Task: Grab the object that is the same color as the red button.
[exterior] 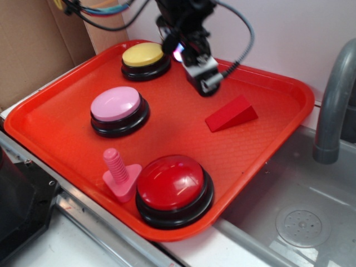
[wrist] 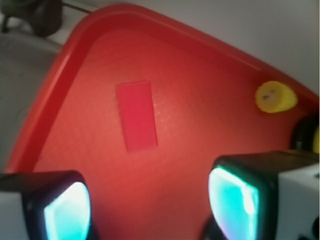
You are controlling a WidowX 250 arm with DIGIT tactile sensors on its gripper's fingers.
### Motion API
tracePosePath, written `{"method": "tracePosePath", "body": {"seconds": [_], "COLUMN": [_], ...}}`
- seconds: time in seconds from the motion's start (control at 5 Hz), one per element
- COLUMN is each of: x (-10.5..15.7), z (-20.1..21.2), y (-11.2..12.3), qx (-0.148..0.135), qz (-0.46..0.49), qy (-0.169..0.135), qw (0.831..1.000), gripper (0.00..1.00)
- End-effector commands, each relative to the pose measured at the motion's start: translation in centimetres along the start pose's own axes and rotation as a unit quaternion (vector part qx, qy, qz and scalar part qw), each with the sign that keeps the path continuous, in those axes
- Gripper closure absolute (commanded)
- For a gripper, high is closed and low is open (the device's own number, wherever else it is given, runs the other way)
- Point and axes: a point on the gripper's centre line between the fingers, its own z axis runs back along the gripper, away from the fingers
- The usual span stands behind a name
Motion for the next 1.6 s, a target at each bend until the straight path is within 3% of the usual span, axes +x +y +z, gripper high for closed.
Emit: {"method": "tracePosePath", "body": {"seconds": [0.0,0.4,0.6,0.8,1.0,1.2,1.4], "x": [3.6,4.2,3.7,3.4,3.4,2.0,-0.5], "z": [-5.4,-8.1,-8.3,-7.7,-5.9,-0.6,3.0], "y": [-0.1,-1.4,-1.7,-1.6,-1.1,0.0,0.8], "qx": [-0.004,-0.057,-0.06,-0.05,-0.063,-0.089,-0.076], "qz": [0.003,-0.011,-0.01,-0.007,-0.014,0.01,0.034], "qy": [-0.021,-0.029,-0.029,-0.016,-0.007,0.053,0.078], "qw": [1.0,0.998,0.998,0.999,0.998,0.995,0.993], "gripper": [0.0,0.0,1.0,1.0,1.0,1.0,1.0]}}
